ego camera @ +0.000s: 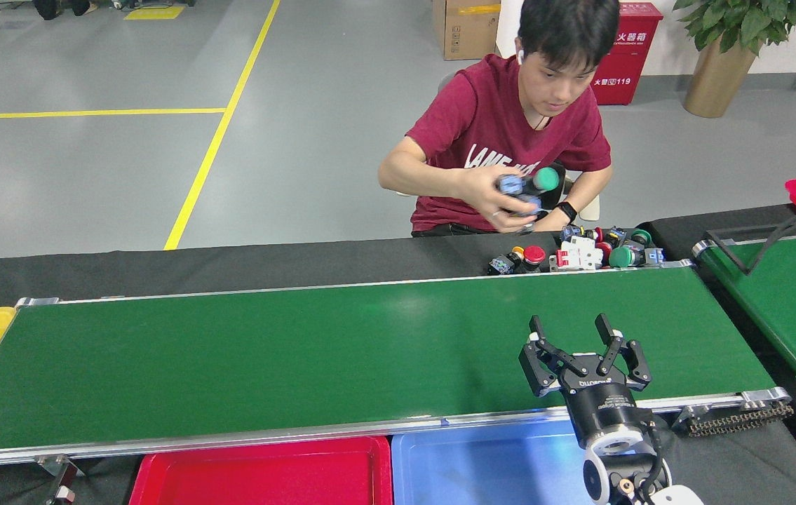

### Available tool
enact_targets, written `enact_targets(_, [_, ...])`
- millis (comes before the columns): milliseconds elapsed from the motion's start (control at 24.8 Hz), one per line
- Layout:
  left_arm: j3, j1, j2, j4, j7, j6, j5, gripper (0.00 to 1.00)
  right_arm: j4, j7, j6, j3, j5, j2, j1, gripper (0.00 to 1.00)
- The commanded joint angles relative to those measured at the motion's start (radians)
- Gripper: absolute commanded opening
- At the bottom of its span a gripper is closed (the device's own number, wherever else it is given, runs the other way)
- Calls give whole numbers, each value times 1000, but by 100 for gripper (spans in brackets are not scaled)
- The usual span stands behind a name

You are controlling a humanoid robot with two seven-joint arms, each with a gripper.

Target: Pick switch part from conveyor to tray

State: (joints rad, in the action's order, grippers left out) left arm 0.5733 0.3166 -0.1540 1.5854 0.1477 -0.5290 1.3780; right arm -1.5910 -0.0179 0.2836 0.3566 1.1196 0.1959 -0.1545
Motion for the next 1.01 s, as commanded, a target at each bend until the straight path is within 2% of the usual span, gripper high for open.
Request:
enact_targets(0, [2, -2, -15, 5, 3, 20, 1, 100, -9, -1, 0, -5, -1, 7, -17, 98])
enact_targets(969, [16, -5, -6, -12, 10, 23, -7, 100, -12, 9, 3, -5, -1, 8, -17, 98])
